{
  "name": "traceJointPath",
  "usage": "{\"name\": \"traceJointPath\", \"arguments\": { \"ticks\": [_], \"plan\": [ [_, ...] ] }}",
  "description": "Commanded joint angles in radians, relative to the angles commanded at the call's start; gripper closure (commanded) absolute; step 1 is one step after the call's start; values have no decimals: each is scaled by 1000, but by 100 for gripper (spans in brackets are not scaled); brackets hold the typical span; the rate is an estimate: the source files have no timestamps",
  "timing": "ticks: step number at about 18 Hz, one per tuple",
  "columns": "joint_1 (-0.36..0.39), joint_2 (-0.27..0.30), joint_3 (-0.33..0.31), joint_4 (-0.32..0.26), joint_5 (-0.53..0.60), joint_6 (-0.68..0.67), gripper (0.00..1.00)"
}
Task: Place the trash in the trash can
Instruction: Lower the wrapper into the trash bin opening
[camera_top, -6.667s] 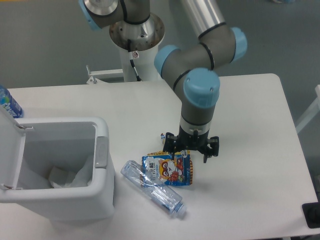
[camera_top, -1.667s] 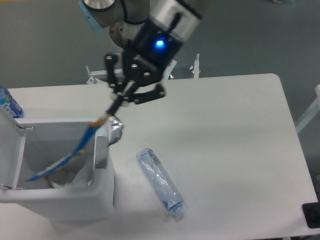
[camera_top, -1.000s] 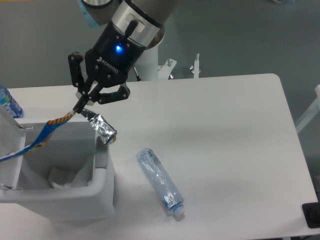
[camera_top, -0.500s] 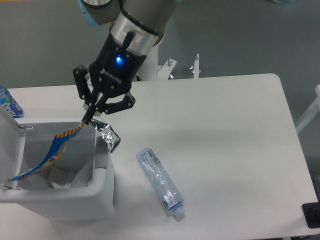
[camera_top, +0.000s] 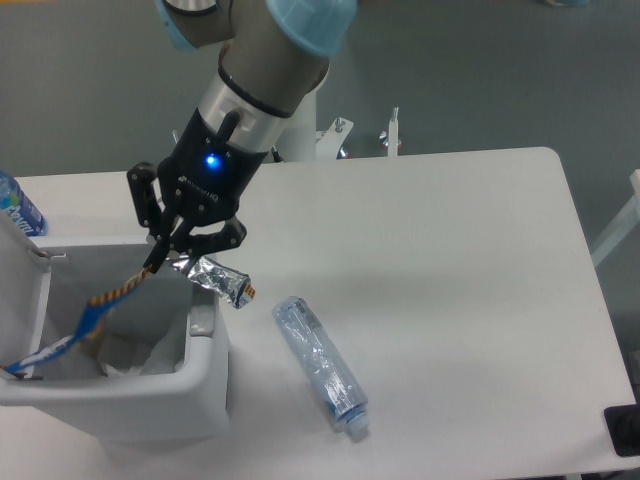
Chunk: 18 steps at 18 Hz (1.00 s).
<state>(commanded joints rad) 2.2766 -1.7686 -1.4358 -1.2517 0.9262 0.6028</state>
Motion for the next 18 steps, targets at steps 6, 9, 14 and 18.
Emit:
{"name": "traceJointPath", "arguments": {
  "ticks": [6,9,14,18],
  "plan": [
    [-35,-20,-2,6,71,5,100],
    [-43,-20,-9,8,79,6,100],
    [-54,-20,-11,6,80,6,93],
    [-55,-6,-28,2,92,43,94]
  ]
}}
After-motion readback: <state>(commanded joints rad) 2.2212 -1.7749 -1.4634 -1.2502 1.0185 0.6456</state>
